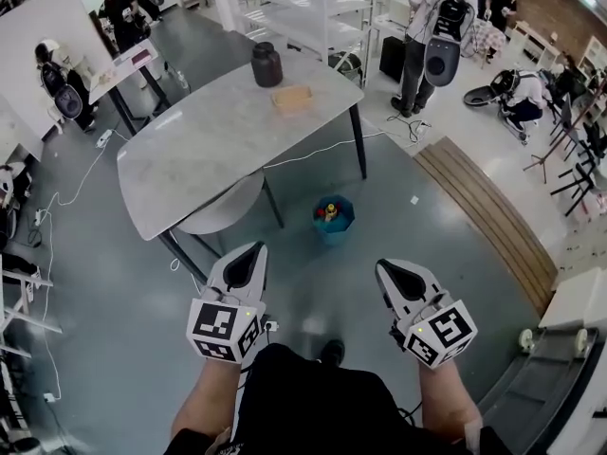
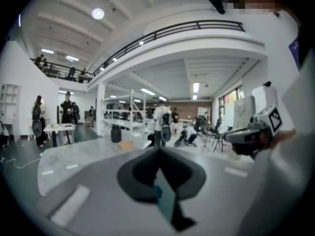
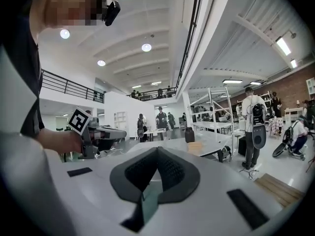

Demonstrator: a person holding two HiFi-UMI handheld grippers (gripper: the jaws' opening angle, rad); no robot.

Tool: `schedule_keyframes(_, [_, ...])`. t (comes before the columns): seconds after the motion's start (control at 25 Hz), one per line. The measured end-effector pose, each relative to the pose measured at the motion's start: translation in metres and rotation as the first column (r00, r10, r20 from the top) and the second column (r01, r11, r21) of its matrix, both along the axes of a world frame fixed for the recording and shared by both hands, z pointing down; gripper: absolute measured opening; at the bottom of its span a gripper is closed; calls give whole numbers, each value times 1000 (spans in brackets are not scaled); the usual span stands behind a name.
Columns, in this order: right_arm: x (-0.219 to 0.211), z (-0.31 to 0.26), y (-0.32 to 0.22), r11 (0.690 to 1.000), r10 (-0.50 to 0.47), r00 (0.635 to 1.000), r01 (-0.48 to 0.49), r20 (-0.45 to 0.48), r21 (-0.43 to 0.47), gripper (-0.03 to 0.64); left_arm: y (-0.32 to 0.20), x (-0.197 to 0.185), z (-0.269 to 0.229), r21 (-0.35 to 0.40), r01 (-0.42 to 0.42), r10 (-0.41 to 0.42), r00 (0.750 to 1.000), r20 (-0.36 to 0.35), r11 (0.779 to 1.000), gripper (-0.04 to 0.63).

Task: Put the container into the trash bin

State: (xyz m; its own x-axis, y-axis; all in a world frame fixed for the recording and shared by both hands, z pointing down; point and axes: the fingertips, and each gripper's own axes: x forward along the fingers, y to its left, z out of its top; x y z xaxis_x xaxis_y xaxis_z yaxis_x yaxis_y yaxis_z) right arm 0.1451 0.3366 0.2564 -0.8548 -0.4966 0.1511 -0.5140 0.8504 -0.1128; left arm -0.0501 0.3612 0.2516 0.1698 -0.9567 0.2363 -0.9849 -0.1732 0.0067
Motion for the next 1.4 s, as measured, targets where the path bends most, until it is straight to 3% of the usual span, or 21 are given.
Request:
schedule_keyframes(0.44, [2, -7, -32, 1000, 6, 1000, -6, 11, -30, -6, -24, -5, 10, 16, 26, -25, 998, -53, 1000, 8])
schedule_keyframes(0.76, [-13, 5, -85, 997, 52, 999, -53, -13, -52, -6, -84, -35, 25, 30, 6, -4, 996, -84, 1000, 8])
schedule_keyframes(1.4, [-152, 1, -274, 989, 113, 993, -115, -29, -89, -6, -290, -163, 22, 13, -85, 86, 992, -90, 996, 8])
